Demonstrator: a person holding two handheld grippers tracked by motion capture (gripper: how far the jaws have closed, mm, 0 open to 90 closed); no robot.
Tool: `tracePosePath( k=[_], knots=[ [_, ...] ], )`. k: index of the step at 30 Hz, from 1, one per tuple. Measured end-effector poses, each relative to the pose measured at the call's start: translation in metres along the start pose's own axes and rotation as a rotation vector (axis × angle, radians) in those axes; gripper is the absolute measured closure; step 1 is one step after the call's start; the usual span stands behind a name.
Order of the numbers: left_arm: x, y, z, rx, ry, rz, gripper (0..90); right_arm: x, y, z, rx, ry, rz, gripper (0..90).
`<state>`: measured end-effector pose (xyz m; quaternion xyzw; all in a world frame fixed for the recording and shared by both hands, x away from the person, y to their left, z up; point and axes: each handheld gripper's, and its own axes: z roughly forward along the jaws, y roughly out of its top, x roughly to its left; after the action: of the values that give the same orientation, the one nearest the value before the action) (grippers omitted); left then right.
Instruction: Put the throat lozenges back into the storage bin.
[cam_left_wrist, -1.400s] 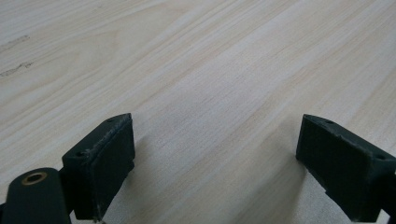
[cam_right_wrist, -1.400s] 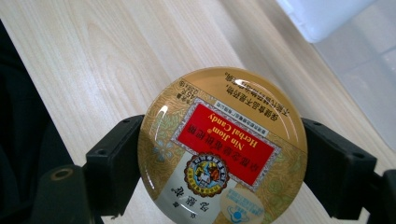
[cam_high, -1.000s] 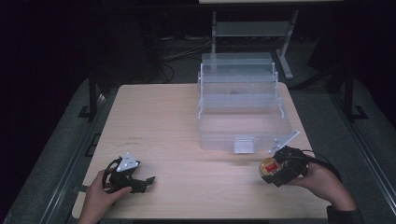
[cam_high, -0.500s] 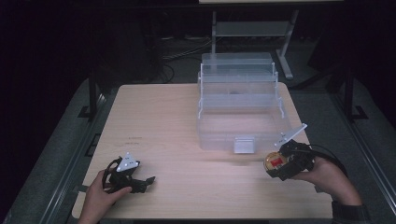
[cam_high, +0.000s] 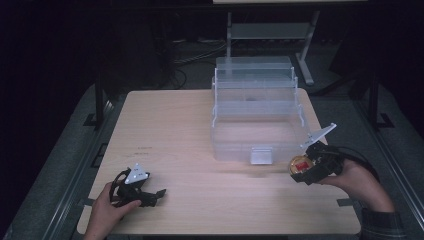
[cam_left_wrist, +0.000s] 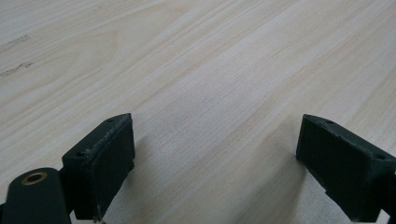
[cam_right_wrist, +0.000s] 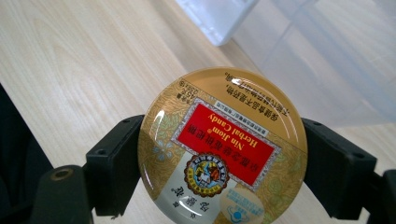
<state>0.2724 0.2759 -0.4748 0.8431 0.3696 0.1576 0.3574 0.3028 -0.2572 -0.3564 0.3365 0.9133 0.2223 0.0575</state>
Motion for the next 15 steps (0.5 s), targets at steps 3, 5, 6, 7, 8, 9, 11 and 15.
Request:
tracePosePath(
  k=[3, 5, 6, 7, 8, 9, 11, 15],
  knots=[
    [0.000, 0.000, 0.000, 0.000, 0.000, 0.000, 10.7, -0.005, 0.002, -0.005, -0.003, -0.012, 0.009, 19.7],
    [0.000, 0.000, 0.000, 0.000, 0.000, 0.000, 10.7, -0.007, 0.003, -0.007, -0.006, -0.016, 0.011, 19.7],
    [0.000, 0.000, 0.000, 0.000, 0.000, 0.000, 10.7, -0.009, 0.004, -0.008, -0.004, -0.020, 0.012, 19.7],
    [0.000, 0.000, 0.000, 0.000, 0.000, 0.000, 10.7, -0.010, 0.005, -0.009, -0.004, -0.022, 0.015, 19.7],
    [0.000, 0.000, 0.000, 0.000, 0.001, 0.003, 10.7, -0.012, 0.006, -0.010, -0.004, -0.024, 0.016, 19.7],
    [0.000, 0.000, 0.000, 0.002, 0.000, 0.004, 10.7, -0.013, 0.007, -0.011, -0.002, -0.024, 0.021, 19.7],
    [0.000, 0.000, 0.000, 0.002, 0.001, 0.005, 10.7, -0.016, 0.009, -0.013, -0.006, -0.030, 0.025, 19.7],
    [0.000, 0.000, 0.000, 0.003, 0.000, 0.005, 10.7, -0.021, 0.013, -0.016, -0.006, -0.035, 0.035, 19.7]
  ],
)
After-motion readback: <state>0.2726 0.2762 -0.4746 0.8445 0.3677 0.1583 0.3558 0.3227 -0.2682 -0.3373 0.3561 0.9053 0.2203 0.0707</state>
